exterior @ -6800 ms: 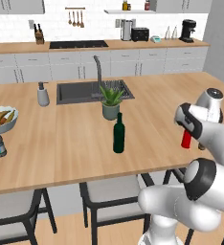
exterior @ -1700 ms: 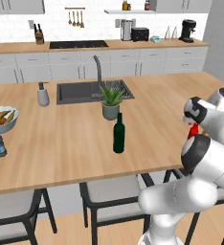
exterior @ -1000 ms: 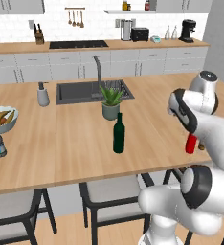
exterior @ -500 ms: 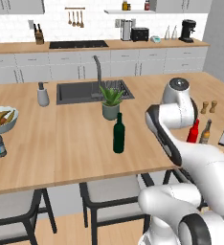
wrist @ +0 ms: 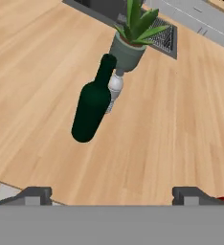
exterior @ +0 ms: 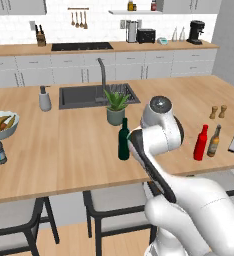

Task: Move the plastic bottles in the middle to the plastics group, and the glass bottles in the middle to the glass group.

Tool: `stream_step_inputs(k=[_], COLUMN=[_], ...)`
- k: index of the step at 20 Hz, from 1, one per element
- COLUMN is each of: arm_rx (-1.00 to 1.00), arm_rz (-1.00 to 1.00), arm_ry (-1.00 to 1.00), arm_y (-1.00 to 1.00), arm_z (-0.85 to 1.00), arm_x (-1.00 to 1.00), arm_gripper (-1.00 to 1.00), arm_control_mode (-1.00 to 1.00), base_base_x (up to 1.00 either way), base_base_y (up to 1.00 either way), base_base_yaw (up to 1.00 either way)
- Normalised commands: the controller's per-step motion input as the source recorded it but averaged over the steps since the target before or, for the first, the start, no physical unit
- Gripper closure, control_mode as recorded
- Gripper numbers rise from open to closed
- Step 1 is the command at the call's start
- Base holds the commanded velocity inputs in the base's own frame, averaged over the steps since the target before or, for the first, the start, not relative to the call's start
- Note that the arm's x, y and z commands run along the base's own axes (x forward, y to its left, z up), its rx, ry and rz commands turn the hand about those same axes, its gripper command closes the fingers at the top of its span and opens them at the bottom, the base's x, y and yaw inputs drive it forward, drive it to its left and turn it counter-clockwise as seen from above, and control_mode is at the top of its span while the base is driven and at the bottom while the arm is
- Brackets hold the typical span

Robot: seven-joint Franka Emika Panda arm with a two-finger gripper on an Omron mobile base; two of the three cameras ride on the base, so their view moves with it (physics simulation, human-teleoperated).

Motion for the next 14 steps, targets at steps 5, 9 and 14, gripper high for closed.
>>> stream_step_inputs(k=[5,9,14], arm_rx=[0.01,0.22,0.29], arm_rz=[0.07,-0.03,-0.1], arm_ry=[0.0,-0.02,0.0], arm_y=[0.49,-0.01,-0.11], arm_z=[0.0,0.0,0.0], arm_x=[-0.33,0.5,0.71], arm_gripper=[-1.0,-1.0,-1.0], arm_control_mode=[-1.0,-1.0,-1.0], base_base_x=[0.0,0.0,0.0], base_base_y=[0.0,0.0,0.0], base_base_yaw=[0.0,0.0,0.0])
